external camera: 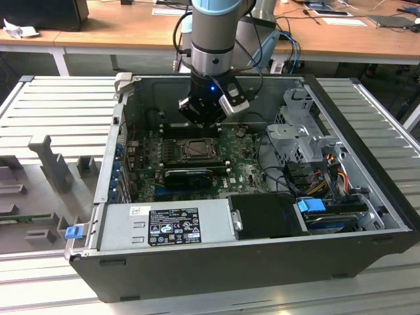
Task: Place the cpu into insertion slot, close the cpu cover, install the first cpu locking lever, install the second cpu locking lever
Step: 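Install the second cpu locking lever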
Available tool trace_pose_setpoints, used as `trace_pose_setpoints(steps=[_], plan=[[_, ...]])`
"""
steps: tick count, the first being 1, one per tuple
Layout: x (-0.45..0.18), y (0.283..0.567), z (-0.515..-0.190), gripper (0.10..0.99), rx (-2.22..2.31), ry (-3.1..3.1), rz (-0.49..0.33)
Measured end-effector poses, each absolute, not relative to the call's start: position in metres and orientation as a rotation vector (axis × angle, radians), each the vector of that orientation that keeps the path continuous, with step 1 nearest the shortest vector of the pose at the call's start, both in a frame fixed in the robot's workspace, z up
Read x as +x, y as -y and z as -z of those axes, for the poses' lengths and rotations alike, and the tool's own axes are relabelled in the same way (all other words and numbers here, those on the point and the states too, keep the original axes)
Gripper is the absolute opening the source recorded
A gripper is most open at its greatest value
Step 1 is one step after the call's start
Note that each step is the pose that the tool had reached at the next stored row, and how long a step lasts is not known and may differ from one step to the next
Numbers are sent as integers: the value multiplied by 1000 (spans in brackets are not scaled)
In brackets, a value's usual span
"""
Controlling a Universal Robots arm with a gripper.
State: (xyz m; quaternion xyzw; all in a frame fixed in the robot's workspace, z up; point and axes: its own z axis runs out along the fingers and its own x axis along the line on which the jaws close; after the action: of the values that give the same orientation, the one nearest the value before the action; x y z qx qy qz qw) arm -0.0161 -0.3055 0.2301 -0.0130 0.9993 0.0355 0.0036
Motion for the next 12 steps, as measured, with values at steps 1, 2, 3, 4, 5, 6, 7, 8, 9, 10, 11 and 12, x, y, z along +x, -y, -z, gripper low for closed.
trace_pose_setpoints(steps=[1,2,3,4,5,6,7,8,9,10,11,12], plan=[[-16,306,-230,106,-41,-3132,-111],[-16,308,-230,106,-41,-3132,-111],[-16,309,-230,106,-41,-3132,-111],[-16,311,-230,106,-41,-3132,-111],[-16,314,-230,106,-40,-3132,-111],[-16,315,-230,106,-41,-3132,-111],[-16,315,-230,106,-40,-3132,-111],[-16,316,-231,106,-40,-3132,-111],[-16,316,-232,106,-40,-3132,-111],[-16,316,-233,106,-40,-3132,-111],[-16,316,-236,106,-41,-3132,-111],[-16,316,-240,106,-41,-3132,-111]])
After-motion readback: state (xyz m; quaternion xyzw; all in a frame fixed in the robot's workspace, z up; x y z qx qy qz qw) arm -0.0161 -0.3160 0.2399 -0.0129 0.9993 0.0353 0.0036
